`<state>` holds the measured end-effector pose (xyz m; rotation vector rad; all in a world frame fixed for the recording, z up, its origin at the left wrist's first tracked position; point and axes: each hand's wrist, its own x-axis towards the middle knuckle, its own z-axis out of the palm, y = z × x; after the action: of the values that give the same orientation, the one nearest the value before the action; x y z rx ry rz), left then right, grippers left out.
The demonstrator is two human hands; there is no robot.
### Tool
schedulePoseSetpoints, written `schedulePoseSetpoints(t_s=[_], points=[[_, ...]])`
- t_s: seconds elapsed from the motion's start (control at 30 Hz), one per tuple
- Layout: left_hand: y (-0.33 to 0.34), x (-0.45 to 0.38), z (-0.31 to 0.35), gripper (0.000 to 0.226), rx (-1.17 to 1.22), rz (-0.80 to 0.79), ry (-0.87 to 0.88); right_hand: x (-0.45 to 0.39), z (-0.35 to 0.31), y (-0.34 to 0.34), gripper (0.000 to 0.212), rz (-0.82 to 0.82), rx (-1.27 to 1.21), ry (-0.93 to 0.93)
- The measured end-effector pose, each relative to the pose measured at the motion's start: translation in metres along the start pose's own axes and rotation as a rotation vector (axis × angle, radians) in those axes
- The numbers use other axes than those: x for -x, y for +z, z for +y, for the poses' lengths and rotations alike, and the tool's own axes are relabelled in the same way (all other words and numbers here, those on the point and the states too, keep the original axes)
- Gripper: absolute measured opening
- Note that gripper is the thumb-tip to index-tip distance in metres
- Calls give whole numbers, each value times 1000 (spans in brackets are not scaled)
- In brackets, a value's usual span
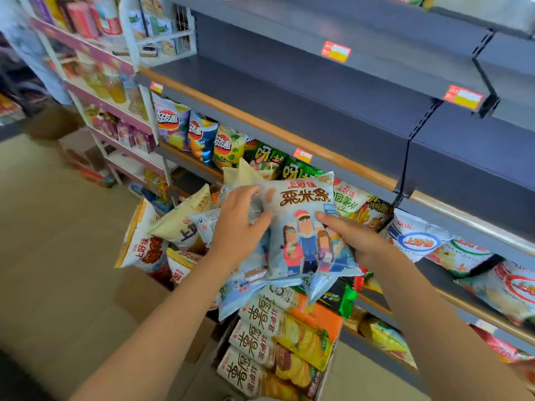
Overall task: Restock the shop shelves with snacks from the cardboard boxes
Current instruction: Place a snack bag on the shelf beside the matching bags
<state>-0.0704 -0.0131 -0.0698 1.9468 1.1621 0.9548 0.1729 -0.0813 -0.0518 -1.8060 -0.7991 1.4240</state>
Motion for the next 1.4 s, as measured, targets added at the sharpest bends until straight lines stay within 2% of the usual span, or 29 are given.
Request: schedulePoseSetpoints(t_s=[0.07,0.17,0.23,0.33,0.43,0.5,0.57,0.73,0.77,0.83,0.93,1.03,1.1,1.2,1.3,1.4], points=[[-5,11,-18,47,-118,155,-75,-3,5,-2,87,-32,-12,-12],[-15,34,-36,50,-159,287,-367,-4,7,-4,93,-26,0,-10],[-19,45,-41,53,-102,205,-499,-6,8,-4,99,-6,7,-11],[-17,51,-40,50,144,43,-621,-10,11,-3,110,22,11,3],[-15,44,-36,89,329,-31,-776,-10,13,-1,111,32,2,-10],[-11,42,-34,106,392,-58,-876,-7,13,1,105,26,-7,-25],[-5,41,-40,104,461,-17,-915,-1,12,3,87,2,-25,-48],[2,45,-41,50,588,105,-801,5,15,2,76,-31,-29,-93],[1,45,-38,46,601,137,-783,6,16,2,74,-30,-45,-101],[-6,46,-31,50,606,176,-751,10,16,1,70,-31,-79,-117],[-21,45,-19,79,526,195,-682,25,11,-2,59,-24,-145,-154],[-36,38,0,81,484,201,-561,44,2,-12,47,-1,-212,-211],[-41,30,22,89,451,184,-478,60,-2,-23,49,26,-242,-262],[-28,15,59,77,447,142,-394,87,-5,-47,59,91,-293,-307],[4,5,102,54,463,79,-316,117,2,-84,54,173,-310,-297],[51,-1,142,50,459,-9,-237,146,21,-130,52,255,-355,-287]])
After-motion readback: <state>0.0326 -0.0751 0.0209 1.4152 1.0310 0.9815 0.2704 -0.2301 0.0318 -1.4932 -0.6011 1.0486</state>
